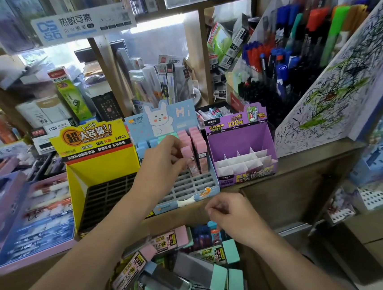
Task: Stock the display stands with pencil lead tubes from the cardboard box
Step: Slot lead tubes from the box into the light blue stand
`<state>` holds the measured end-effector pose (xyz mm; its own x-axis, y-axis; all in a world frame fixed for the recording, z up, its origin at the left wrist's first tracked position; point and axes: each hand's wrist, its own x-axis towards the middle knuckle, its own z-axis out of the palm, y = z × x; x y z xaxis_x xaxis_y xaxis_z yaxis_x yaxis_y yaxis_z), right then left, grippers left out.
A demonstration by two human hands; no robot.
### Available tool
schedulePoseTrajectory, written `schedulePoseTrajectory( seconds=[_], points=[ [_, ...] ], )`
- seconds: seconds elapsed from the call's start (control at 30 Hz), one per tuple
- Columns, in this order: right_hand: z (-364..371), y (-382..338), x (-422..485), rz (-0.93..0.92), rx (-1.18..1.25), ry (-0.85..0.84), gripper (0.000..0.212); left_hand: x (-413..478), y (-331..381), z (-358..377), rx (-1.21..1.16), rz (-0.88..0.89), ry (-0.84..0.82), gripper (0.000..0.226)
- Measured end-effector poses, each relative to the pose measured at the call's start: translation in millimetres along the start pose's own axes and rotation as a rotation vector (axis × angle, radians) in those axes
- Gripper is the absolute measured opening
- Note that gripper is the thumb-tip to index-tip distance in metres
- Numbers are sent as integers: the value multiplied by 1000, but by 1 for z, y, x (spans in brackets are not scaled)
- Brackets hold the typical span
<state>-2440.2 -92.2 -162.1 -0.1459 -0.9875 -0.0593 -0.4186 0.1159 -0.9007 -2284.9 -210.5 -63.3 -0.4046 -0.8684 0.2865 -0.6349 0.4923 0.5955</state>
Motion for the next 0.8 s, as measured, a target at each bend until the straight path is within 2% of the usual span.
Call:
schedulePoseTrajectory(
  seconds=[0.2, 0.4, 0.57, 0.7, 0.8],
  points=[
    [0, 2, 0, 11, -17, -20, 15, -1, -1, 11, 133, 75, 44, 24],
    [0, 3, 0, 11, -32, -33, 15, -5, -4, 12, 51, -4, 73, 39],
    [1, 1, 1, 8, -32, -30, 18, -1, -13, -5, 347, 115, 252, 19],
    [1, 1, 1, 15, -28, -33, 16, 6, -17, -9, 401, 136, 256, 35],
    [0, 1, 0, 22, -24, -36, 15, 8, -15, -7, 402, 173, 251, 33]
  ],
)
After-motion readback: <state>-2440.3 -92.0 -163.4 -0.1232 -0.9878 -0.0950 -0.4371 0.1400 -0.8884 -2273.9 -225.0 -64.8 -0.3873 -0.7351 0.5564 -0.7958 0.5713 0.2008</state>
